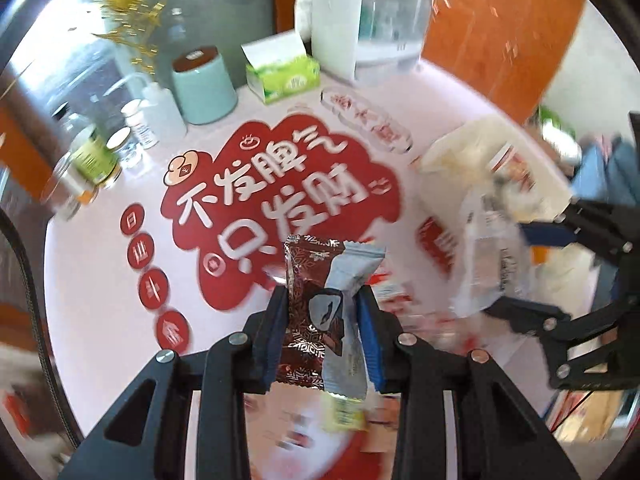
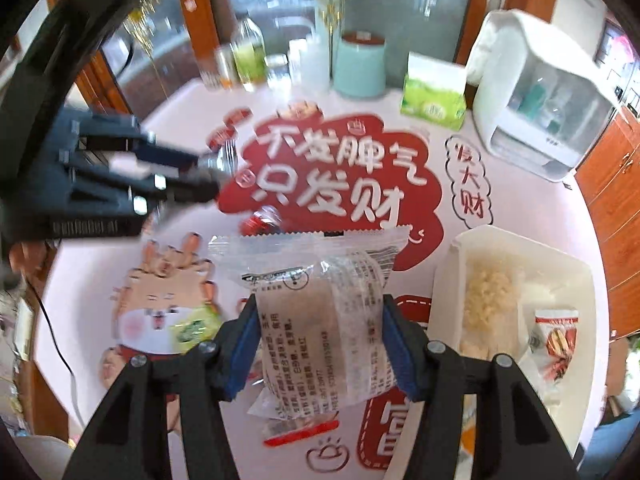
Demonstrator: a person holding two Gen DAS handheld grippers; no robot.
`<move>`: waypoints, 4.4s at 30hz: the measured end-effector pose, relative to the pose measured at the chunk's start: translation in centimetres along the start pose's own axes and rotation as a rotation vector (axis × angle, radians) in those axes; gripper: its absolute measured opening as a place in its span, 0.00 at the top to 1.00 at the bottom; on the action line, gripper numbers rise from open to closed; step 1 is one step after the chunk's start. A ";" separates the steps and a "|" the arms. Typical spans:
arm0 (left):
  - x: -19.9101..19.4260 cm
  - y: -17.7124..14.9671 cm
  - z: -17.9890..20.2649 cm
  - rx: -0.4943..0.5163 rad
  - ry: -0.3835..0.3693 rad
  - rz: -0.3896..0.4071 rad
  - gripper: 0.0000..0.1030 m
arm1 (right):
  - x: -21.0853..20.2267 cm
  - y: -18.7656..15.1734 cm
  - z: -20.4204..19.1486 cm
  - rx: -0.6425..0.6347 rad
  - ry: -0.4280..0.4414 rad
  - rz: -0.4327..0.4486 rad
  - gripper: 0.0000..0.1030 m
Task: Organize snacks
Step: 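Grasp a clear bread bag with the right tool while the left tool grasps a brown candy pack, then carry both packs over the white tray and open both tools to drop them, then move both open tools back to the snacks on the table, then grasp a clear nut-candy bag with the right tool while the left tool grasps a green cake pack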
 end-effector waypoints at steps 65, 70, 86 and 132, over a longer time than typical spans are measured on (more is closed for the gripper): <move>-0.7 3.2 24.2 -0.270 0.146 0.078 0.06 | -7.4 -17.3 21.0 0.264 -0.040 0.188 0.33; -1.5 0.8 23.1 -0.314 0.152 0.085 0.06 | -7.8 -17.6 19.3 0.238 -0.024 0.194 0.33; 0.5 -12.4 13.3 -0.554 0.226 -0.041 0.06 | -5.5 -18.0 12.0 0.186 0.071 0.135 0.33; 14.2 -11.0 -0.7 -0.351 0.067 -0.144 0.66 | 10.9 -5.0 -3.3 0.165 0.182 -0.115 0.68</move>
Point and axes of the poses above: each gripper's, at about its wrist camera, not at the fingertips, and x roughly the way its jaws point, z to its right, y to its top, the point moved 6 cm from there along x, roughly the way its jaws point, and after that the axes turned 14 degrees about -z, right-handed, at the moved point
